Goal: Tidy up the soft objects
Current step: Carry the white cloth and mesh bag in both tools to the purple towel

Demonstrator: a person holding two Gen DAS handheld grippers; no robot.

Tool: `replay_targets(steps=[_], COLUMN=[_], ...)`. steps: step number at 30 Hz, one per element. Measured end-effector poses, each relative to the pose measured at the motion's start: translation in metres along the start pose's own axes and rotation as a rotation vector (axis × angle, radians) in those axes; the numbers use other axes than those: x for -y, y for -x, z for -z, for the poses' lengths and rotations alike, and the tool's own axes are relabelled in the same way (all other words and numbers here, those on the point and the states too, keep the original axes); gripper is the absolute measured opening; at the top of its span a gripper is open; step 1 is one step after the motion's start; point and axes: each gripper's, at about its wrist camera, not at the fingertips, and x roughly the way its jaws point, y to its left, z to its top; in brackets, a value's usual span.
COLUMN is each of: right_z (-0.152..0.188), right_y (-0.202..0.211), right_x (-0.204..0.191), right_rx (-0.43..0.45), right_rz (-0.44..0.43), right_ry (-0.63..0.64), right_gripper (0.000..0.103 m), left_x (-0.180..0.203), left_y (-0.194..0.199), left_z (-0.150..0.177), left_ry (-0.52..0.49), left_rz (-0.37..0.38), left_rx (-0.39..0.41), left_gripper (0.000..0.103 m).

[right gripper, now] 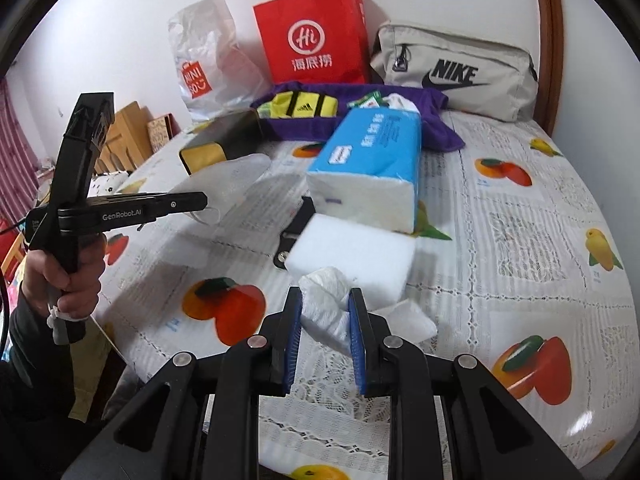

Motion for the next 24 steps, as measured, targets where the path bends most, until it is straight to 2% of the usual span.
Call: replay_targets(steps=[3, 12, 19, 24], right_z=[-0.001, -0.012, -0.042, -0.068], right_y=[0.006, 0.026, 0.029, 0.022], right_x=[-0.002, -0.003, 0.004, 0.007], right_rx=[0.016, 0.06, 0.078, 0.08], right_rz=[-0.027, -0.027, -0.028, -0.014], right_ry=[-0.009, -0.011, -0.046, -0.062], right_gripper=[0.022, 0.022, 0.022, 0.022], left_x=[0.001, -0.004, -0.014, -0.021], left_y=[0.012, 0.042, 0.064, 0.076], left_z=[-0.001, -0.011, -0.02, -0.034], left_ry=[0.008, 0.05, 0.086, 0.106], left_rz=[0.014, -0.001, -0.04, -0.096], left_rx=[0.014, 0.064, 0.097, 0.135], left_gripper=[0.006, 0.006, 0.006, 0.006])
